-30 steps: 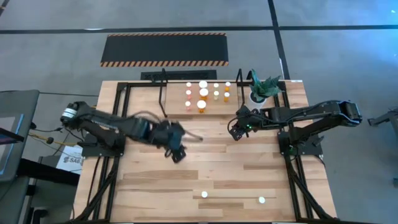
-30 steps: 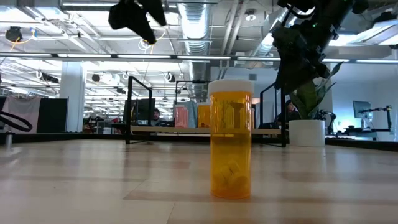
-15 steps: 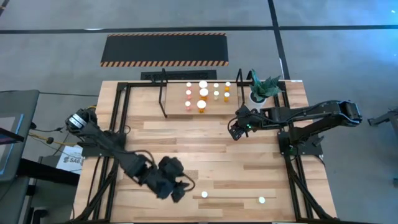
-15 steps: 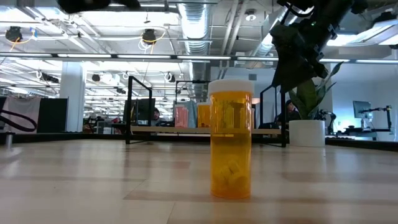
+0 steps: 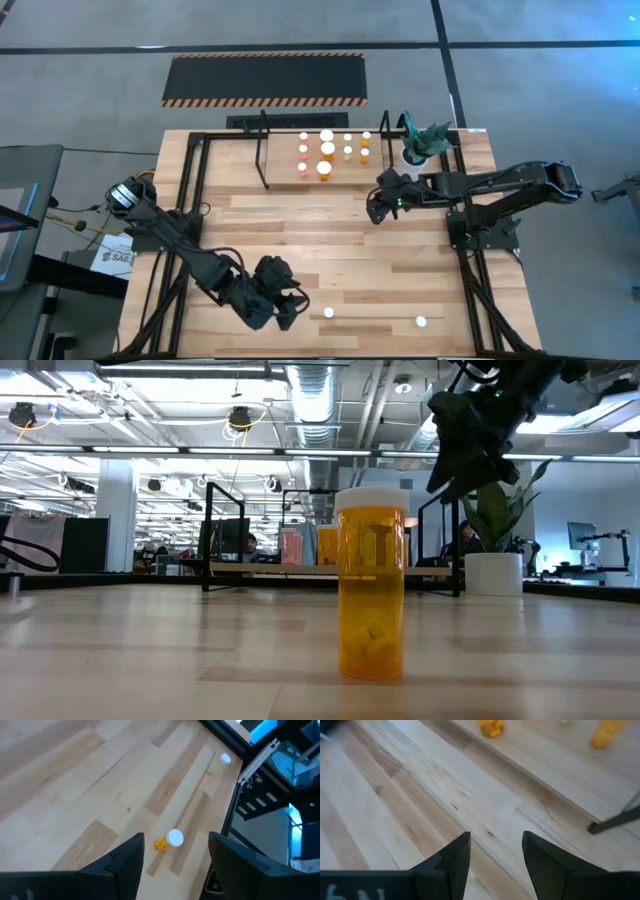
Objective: Pick and place medicine bottles onto shelf by color
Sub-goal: Put the yellow pill bottle on the shelf aligned with the other yellow pill bottles
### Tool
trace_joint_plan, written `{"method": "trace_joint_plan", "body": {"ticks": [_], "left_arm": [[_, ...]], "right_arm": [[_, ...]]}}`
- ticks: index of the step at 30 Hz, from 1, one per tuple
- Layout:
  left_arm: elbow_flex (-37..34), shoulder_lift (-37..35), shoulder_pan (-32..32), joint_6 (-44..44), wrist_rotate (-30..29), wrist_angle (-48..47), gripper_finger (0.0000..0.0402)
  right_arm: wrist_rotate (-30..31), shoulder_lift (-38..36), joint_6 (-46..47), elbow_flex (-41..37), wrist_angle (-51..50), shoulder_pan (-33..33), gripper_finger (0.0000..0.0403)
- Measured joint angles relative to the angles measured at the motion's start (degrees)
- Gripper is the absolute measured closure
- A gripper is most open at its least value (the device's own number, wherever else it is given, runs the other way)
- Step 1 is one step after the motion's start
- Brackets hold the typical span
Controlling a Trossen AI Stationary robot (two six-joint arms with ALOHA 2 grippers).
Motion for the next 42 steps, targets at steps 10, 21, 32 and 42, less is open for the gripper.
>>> {"method": "trace_joint_plan", "body": {"ticks": [10, 21, 32, 42], "left_arm": [[-0.02, 0.00, -0.11, 1.04, -1.35, -0.33, 0.0196], [-0.04, -0.02, -0.03, 1.03, -1.35, -5.02, 0.0196], [-0.04, -0.04, 0.40, 0.11, -1.29, -6.44, 0.0196], [-0.04, -0.04, 0.46, -0.58, -0.25, -6.13, 0.0196]], "right_arm": [[-4.32, 0.00, 4.44, 0.00, 5.65, -0.26, 0.0203], [-37.70, -3.87, 10.43, 0.00, -5.43, 6.23, 0.0223], [-36.70, -2.01, 31.99, 0.00, -11.17, 32.66, 0.0220], [-36.06, 5.89, 41.41, 0.00, -8.48, 42.22, 0.0156]]}}
